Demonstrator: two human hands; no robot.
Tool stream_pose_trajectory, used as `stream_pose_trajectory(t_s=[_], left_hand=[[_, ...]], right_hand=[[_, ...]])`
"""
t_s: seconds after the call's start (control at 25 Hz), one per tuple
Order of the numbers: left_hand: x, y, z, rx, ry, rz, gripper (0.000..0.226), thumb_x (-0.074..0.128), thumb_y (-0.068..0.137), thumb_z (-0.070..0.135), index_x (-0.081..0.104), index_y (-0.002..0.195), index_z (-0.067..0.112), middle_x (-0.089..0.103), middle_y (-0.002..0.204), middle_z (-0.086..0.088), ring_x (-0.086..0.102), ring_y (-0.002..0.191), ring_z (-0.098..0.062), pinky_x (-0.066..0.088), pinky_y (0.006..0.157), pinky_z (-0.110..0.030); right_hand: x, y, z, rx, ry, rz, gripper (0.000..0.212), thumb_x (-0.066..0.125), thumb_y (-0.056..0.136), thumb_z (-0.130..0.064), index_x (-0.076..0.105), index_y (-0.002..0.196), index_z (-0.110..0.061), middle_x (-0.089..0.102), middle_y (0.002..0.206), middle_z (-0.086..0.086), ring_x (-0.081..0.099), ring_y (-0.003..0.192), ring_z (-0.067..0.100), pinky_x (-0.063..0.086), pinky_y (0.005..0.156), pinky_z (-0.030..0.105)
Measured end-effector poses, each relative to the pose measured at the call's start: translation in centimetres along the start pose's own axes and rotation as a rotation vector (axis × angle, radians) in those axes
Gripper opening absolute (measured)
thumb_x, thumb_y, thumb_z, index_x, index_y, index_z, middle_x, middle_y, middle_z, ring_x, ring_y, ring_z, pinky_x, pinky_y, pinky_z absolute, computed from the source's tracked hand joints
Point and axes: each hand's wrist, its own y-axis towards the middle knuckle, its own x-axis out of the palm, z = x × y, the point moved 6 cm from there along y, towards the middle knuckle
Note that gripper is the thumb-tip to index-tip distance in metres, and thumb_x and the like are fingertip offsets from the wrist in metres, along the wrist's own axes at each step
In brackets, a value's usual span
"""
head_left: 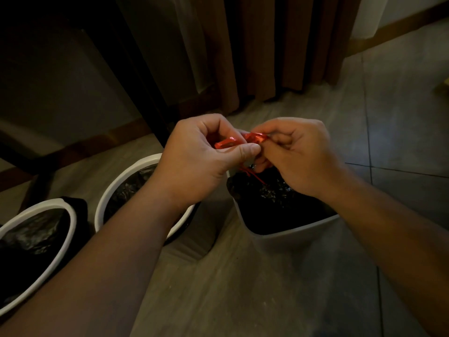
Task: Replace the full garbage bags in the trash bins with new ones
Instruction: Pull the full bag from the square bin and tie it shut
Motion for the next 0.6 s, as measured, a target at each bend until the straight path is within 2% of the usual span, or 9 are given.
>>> stream_pose_trajectory(t_s=[0.08, 0.2, 0.32, 0.4, 0.48, 0.6], left_hand=[[-0.2, -0.2, -0.4, -0.021, -0.010, 0.026, 0.012, 0.083, 0.086, 0.010, 0.072, 0.091, 0.010, 0.079, 0.106, -0.001, 0.077, 0.098, -0.018, 0.063, 0.080, -0.030], [-0.5, -0.6, -0.8, -0.033, -0.007, 0.062, 0.011, 0.083, 0.087, 0.017, 0.076, 0.091, 0.010, 0.079, 0.104, -0.002, 0.078, 0.095, -0.019, 0.063, 0.079, -0.031], [-0.2, -1.1, -1.5, -0.073, -0.069, 0.107, 0.024, 0.078, 0.091, 0.030, 0.074, 0.086, 0.006, 0.079, 0.091, -0.010, 0.078, 0.087, -0.026, 0.066, 0.079, -0.043], [0.1, -1.4, -2.2, -0.108, -0.132, 0.131, 0.032, 0.074, 0.095, 0.038, 0.073, 0.077, 0.011, 0.078, 0.089, -0.015, 0.078, 0.089, -0.030, 0.065, 0.083, -0.051], [0.0, -1.6, -2.8, -0.146, -0.140, 0.151, 0.036, 0.070, 0.096, 0.044, 0.073, 0.068, 0.021, 0.077, 0.093, -0.016, 0.077, 0.095, -0.029, 0.064, 0.086, -0.049], [-0.5, -2.3, -4.5, -0.262, -0.182, 0.211, 0.032, 0.068, 0.095, 0.041, 0.078, 0.074, 0.019, 0.078, 0.089, -0.009, 0.077, 0.091, -0.020, 0.063, 0.080, -0.037]], right_hand=[[-0.2, 0.0, 0.0, -0.026, -0.008, 0.019, 0.021, 0.065, 0.100, -0.016, 0.070, 0.113, -0.031, 0.079, 0.101, -0.013, 0.078, 0.088, 0.008, 0.065, 0.076, 0.030], [-0.7, 0.3, 0.3, 0.019, 0.285, 0.050, 0.023, 0.061, 0.095, -0.017, 0.074, 0.114, -0.020, 0.079, 0.106, 0.007, 0.078, 0.098, 0.026, 0.064, 0.083, 0.039], [-1.1, 0.4, 0.9, 0.072, 0.423, 0.172, 0.014, 0.066, 0.097, -0.010, 0.076, 0.105, -0.014, 0.080, 0.099, 0.012, 0.078, 0.093, 0.027, 0.063, 0.079, 0.035], [-1.5, 0.5, 1.2, 0.112, 0.476, 0.238, 0.012, 0.068, 0.096, -0.006, 0.075, 0.104, -0.011, 0.080, 0.096, 0.014, 0.078, 0.089, 0.026, 0.062, 0.077, 0.034], [-2.5, 0.6, 1.4, 0.118, 0.494, 0.277, 0.019, 0.069, 0.094, -0.010, 0.072, 0.112, -0.012, 0.079, 0.098, 0.014, 0.078, 0.088, 0.028, 0.063, 0.077, 0.036], [-4.3, 0.6, 2.3, 0.149, 0.531, 0.311, 0.033, 0.070, 0.095, -0.011, 0.065, 0.128, -0.014, 0.078, 0.103, 0.017, 0.078, 0.090, 0.031, 0.063, 0.080, 0.037]])
